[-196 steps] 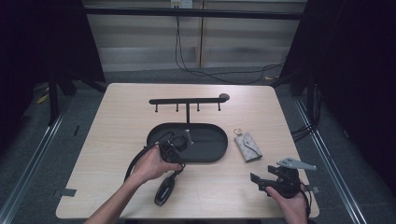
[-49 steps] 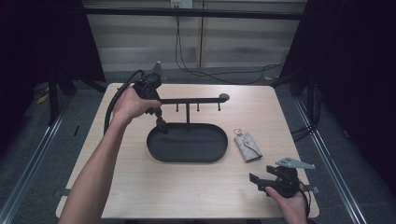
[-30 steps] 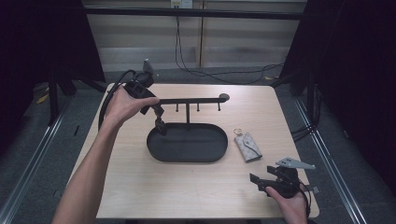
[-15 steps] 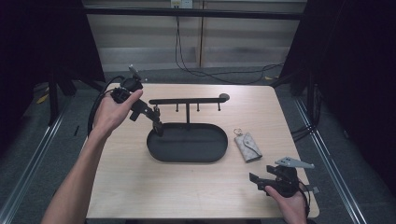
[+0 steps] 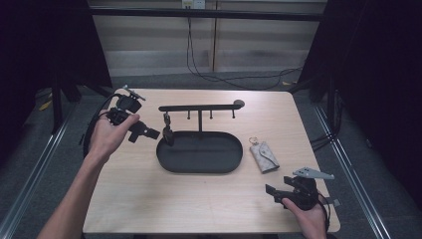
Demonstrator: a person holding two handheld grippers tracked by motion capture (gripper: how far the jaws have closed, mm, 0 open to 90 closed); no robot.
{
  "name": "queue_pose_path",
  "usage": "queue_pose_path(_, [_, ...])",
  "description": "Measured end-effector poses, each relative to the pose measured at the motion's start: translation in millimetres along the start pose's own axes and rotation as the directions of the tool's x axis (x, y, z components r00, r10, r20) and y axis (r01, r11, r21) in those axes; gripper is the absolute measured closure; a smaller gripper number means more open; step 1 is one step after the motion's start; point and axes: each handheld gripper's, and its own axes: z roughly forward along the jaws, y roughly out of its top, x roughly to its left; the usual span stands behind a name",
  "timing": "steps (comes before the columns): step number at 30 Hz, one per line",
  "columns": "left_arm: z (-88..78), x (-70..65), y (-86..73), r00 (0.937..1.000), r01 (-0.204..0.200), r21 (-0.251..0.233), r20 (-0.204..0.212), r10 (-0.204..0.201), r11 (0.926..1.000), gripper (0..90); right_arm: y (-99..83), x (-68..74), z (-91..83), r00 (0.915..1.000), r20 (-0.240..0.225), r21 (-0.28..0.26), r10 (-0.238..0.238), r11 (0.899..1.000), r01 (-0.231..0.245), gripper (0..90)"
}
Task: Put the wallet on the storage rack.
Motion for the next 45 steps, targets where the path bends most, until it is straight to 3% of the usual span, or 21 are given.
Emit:
queue_pose_path(4, [-1.5, -2.0, -6.9, 0.9995, -0.020, -0.012, 0.025, 0.020, 0.9997, 20.9, 1.1, -1.0, 1.5, 1.0000, -0.002, 0.003, 0.007, 1.000, -0.007, 17.5])
queue_pose_path(6, [-1.8, -4.0, -11.5, 0.9994, -0.033, -0.029, 0.011, 0.033, 0.9990, 20.8, 1.8, -0.8, 2.4, 1.0000, -0.004, 0.003, 0.004, 1.000, -0.004, 17.5])
queue_pose_path(12, [0.4, -6.3, -26.6, 0.9992, -0.032, -0.074, 0.024, 0.034, 0.9967, 20.7, 1.4, -0.6, 1.5, 1.0000, -0.002, -0.001, 0.003, 1.000, -0.003, 17.5])
queue_pose_path(17, [5.9, -7.2, -43.2, 0.9969, -0.056, -0.125, 0.048, 0.062, 0.9906, 20.1, 1.8, -1.1, 2.0, 1.0000, -0.001, -0.001, 0.008, 1.000, -0.008, 17.5])
queue_pose_path(22, [13.6, -7.3, -64.5, 0.9980, -0.046, -0.157, 0.035, 0.052, 0.9865, 21.0, 1.6, -2.1, 0.5, 0.9999, 0.003, -0.009, 0.013, 1.000, -0.013, 17.5])
queue_pose_path(23, [13.5, -7.9, -68.2, 0.9984, -0.045, -0.176, 0.026, 0.050, 0.9833, 21.0, 1.6, -1.9, 0.4, 0.9999, 0.003, -0.010, 0.012, 1.000, -0.012, 17.5])
queue_pose_path(24, [11.2, -8.8, -75.4, 0.9986, -0.051, -0.225, 0.001, 0.052, 0.9729, 21.0, 1.6, -1.7, 0.4, 0.9999, 0.003, -0.010, 0.011, 1.000, -0.011, 17.5])
queue_pose_path(25, [10.3, -8.2, -80.6, 0.9989, -0.042, -0.242, 0.009, 0.046, 0.9694, 21.2, 1.3, -1.6, 0.2, 0.9999, 0.004, -0.009, 0.011, 1.000, -0.011, 17.5])
queue_pose_path(28, [12.5, -6.1, -93.7, 0.9998, -0.016, -0.249, 0.011, 0.019, 0.9685, 21.1, 0.8, -2.3, -1.5, 0.9998, 0.005, -0.015, 0.017, 1.000, -0.017, 17.4])
queue_pose_path(29, [14.1, -5.9, -98.5, 0.9999, -0.011, -0.244, 0.005, 0.012, 0.9698, 21.1, 0.8, -2.8, -1.8, 0.9998, 0.004, -0.019, 0.020, 1.000, -0.020, 17.2])
queue_pose_path(31, [18.3, -6.4, -108.5, 0.9991, 0.034, -0.213, 0.031, -0.028, 0.9766, 21.1, 0.9, -3.8, -2.3, 0.9997, 0.001, -0.022, 0.024, 0.999, -0.024, 16.3])
queue_pose_path(33, [19.1, -8.5, -117.4, 0.9991, 0.035, -0.234, 0.032, -0.029, 0.9715, 21.1, 1.3, -4.3, -2.7, 0.9997, -0.007, -0.025, 0.023, 0.999, -0.023, 14.8])
queue_pose_path(34, [19.0, -9.1, -121.2, 0.9990, 0.034, -0.231, 0.035, -0.027, 0.9724, 21.1, 1.4, -4.5, -2.8, 0.9996, -0.009, -0.024, 0.026, 0.999, -0.026, 14.8])
queue_pose_path(41, [22.5, -21.5, -150.5, 0.9991, 0.041, -0.295, 0.026, -0.035, 0.9546, 21.9, 4.5, -5.9, -4.3, 0.9992, -0.015, -0.018, 0.036, 0.999, -0.036, 14.6])
queue_pose_path(42, [23.0, -23.9, -154.1, 0.9996, 0.025, -0.289, 0.016, -0.021, 0.9571, 21.5, 5.6, -6.8, -5.2, 0.9994, -0.016, -0.014, 0.029, 0.999, -0.030, 14.6])
queue_pose_path(44, [24.6, -27.9, -162.2, 0.9998, 0.016, -0.308, 0.012, -0.013, 0.9512, 21.5, 7.2, -9.0, -6.0, 0.9994, -0.018, -0.014, 0.030, 0.999, -0.030, 14.6])
queue_pose_path(45, [26.4, -29.0, -166.0, 0.9999, 0.012, -0.303, 0.012, -0.009, 0.9530, 21.5, 8.2, -10.4, -6.3, 0.9993, -0.019, -0.009, 0.033, 0.999, -0.033, 14.6])
